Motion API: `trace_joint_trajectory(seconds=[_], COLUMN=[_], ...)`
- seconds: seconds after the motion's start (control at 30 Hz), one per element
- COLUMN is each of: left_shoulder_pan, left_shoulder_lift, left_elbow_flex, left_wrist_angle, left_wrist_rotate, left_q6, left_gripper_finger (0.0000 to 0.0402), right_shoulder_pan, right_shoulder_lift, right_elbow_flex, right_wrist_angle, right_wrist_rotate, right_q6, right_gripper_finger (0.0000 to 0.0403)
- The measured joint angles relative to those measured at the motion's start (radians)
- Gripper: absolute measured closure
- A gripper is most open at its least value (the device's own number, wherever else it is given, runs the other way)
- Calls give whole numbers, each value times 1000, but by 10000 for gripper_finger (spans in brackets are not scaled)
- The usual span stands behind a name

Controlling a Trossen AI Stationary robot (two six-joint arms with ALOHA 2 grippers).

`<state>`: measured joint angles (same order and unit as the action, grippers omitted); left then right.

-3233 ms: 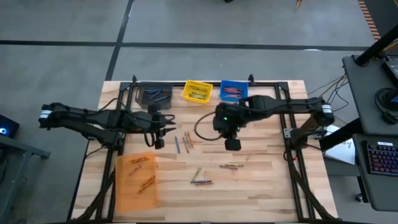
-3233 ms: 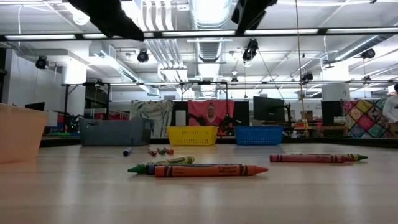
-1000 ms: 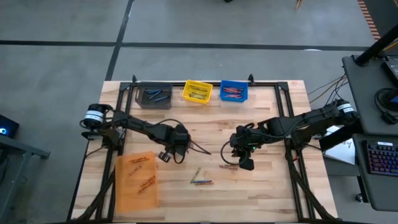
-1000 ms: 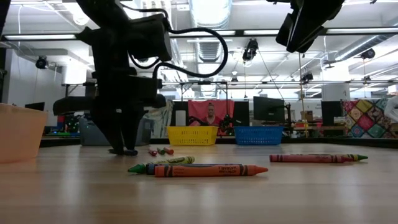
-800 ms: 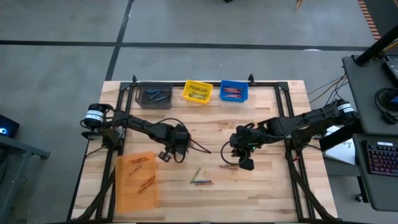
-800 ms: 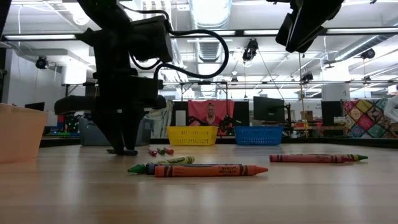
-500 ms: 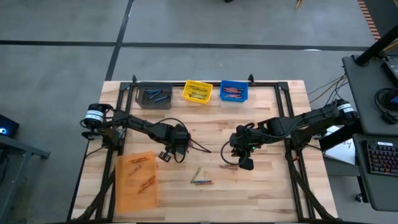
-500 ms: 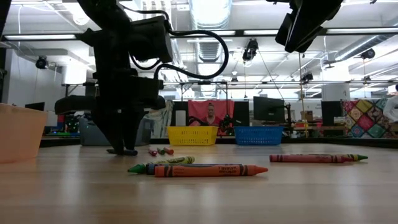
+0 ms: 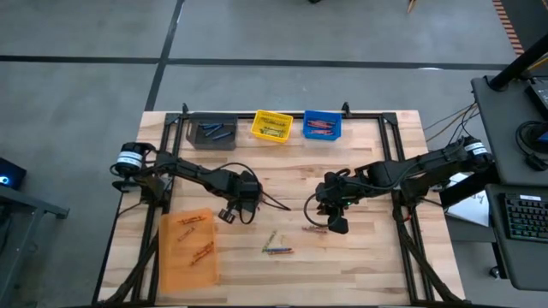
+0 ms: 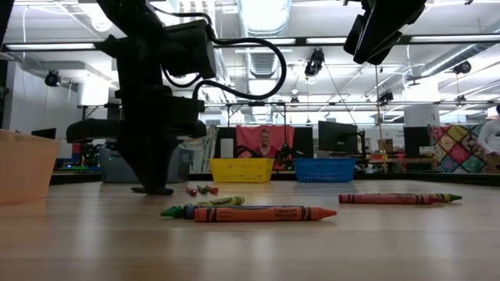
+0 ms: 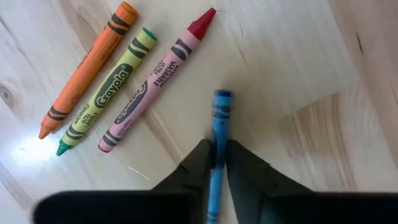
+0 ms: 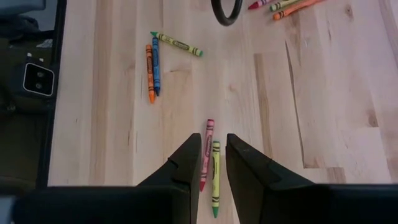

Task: Sort crayons
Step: Put the blue crayon into the black bin

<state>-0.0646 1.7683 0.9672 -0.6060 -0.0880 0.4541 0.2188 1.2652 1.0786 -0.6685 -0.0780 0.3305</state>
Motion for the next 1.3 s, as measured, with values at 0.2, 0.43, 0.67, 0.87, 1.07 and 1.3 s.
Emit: trace_joint_trajectory(seconds=[0.2, 0.43, 0.67, 0.87, 1.07, 1.3], left_shoulder_pan=[0, 3, 17, 108, 287, 546], left_shoulder_lift=[0, -57, -188, -324, -433, -464], left_elbow_flex=[0, 7, 81, 122, 132, 130], left_wrist_angle=[-1, -63, -157, -220, -244, -266], left_wrist_rotate=[-1, -22, -36, -54, -55, -54], left_q6=[-19, -57, -63, -32, 22, 97], left_gripper_finger=[392, 400, 401, 401, 401, 401], right_shoulder_pan=[0, 0, 0, 0, 0, 0], right_shoulder_lift=[0, 0, 0, 0, 0, 0], right_elbow_flex=[0, 0, 0, 0, 0, 0], right_wrist_angle=[0, 1, 2, 8, 21, 38], right_wrist_rotate=[0, 1, 1, 2, 2, 16], right_q6=[0, 0, 0, 0, -6, -28], right_gripper_finger=[339, 339, 339, 339, 339, 339])
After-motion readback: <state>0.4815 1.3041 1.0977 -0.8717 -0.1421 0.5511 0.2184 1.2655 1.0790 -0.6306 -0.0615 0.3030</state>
